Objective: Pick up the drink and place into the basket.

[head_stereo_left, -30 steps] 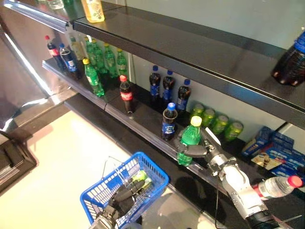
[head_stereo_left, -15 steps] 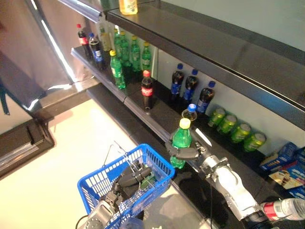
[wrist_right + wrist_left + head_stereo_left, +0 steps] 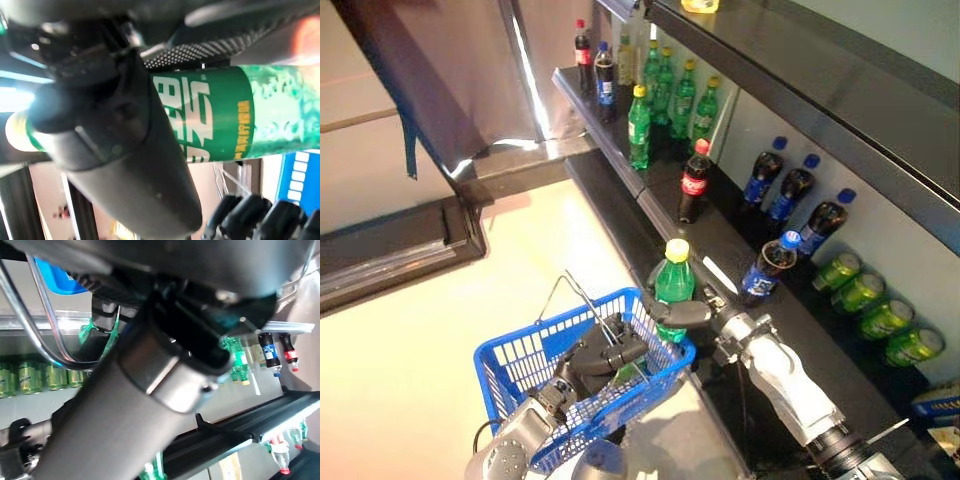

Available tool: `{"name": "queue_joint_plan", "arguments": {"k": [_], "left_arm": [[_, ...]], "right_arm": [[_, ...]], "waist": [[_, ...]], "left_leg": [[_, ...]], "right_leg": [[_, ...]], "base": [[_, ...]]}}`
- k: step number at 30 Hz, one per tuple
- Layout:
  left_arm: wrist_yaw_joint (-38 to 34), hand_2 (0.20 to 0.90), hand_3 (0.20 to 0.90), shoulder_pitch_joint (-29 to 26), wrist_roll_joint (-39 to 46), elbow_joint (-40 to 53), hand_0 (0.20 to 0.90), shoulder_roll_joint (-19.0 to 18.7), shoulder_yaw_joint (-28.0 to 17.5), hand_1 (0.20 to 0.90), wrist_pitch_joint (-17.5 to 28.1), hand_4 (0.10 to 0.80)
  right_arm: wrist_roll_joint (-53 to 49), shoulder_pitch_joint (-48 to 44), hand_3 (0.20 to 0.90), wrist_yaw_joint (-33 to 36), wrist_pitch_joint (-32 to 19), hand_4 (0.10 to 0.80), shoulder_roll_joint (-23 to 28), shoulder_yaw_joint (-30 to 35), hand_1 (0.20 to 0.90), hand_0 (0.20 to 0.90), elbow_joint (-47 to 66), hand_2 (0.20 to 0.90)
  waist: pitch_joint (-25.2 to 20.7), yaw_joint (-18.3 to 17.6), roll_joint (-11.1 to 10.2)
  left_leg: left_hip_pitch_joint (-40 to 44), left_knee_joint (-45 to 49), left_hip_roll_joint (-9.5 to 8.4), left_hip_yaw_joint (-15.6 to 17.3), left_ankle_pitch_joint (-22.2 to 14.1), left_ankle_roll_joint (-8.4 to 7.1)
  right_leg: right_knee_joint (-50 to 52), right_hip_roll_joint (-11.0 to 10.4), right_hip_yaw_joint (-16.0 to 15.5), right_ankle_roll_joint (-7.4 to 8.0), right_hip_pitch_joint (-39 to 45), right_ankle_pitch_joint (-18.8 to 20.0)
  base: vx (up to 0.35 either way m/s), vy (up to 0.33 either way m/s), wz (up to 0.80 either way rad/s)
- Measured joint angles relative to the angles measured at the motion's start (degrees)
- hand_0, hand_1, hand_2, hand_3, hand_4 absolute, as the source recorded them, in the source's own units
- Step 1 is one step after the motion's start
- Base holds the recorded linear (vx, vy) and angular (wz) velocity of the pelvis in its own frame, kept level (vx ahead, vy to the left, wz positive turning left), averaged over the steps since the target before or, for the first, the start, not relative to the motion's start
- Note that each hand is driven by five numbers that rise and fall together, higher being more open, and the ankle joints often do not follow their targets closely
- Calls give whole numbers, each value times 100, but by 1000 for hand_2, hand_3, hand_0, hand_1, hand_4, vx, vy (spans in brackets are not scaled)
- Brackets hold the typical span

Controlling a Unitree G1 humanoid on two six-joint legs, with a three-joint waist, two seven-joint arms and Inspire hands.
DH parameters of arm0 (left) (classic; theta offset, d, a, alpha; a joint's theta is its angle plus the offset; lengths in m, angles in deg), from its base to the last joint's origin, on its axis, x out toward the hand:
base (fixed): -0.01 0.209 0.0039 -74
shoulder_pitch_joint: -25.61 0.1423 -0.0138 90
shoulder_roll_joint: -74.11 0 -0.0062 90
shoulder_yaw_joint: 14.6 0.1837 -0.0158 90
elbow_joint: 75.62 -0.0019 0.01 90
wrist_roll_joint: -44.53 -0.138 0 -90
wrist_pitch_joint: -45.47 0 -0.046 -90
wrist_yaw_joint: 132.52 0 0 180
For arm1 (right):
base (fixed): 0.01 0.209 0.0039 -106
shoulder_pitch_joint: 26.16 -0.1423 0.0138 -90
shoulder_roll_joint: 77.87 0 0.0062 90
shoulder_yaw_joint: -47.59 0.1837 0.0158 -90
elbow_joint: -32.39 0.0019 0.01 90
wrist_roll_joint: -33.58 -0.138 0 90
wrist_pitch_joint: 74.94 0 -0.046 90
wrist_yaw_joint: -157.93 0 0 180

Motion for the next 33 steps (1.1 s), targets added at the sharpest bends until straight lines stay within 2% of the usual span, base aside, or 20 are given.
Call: {"name": "queue_joint_plan", "arguments": {"k": [7, 13, 22, 28, 33], "left_arm": [[118, 300, 200, -51, -45, 317, 300, -156, 15, 300, -101, 100], [354, 300, 200, -73, -44, 689, 300, -307, 20, 300, -297, 100], [378, 300, 200, -78, -74, 692, 300, -629, 203, 300, -356, 100], [483, 300, 200, -78, -117, 699, 300, -818, 245, 300, -546, 100], [790, 300, 200, -106, -125, 1301, 300, -860, 264, 300, -555, 100]], "right_arm": [[30, -472, 200, 224, 82, 100, -58, -213, 300, 300, 0, 300], [21, -557, 200, 343, 244, 100, -118, -286, 300, 300, -7, 300], [181, -559, 200, 479, 306, 100, -130, -357, 300, 300, -227, 300], [279, -574, 200, 589, 370, 100, -205, -444, 300, 300, -591, 300], [449, -574, 200, 660, 563, 100, -224, -646, 300, 300, -1103, 300]], "waist": [[46, 201, -46], [61, 393, -72], [75, 558, -99], [81, 640, -112], [82, 678, -118]], "left_leg": [[-95, 2, -34, -267, 59, -28], [-89, 2, -42, -321, 69, -43], [-88, 3, -72, -465, 75, -51], [-90, 3, -88, -548, 80, -55], [-127, 3, -101, -606, 93, -60]], "right_leg": [[0, 21, -130, 10, 55, -57], [0, 29, -169, 13, 95, -80], [-11, 34, -310, 24, 175, -109], [-12, 37, -353, 31, 200, -124], [-19, 42, -449, 37, 217, -138]], "base": [[17, 7, 19], [11, 5, 5], [7, 1, 8], [4, -6, 3], [1, -5, 9]]}}
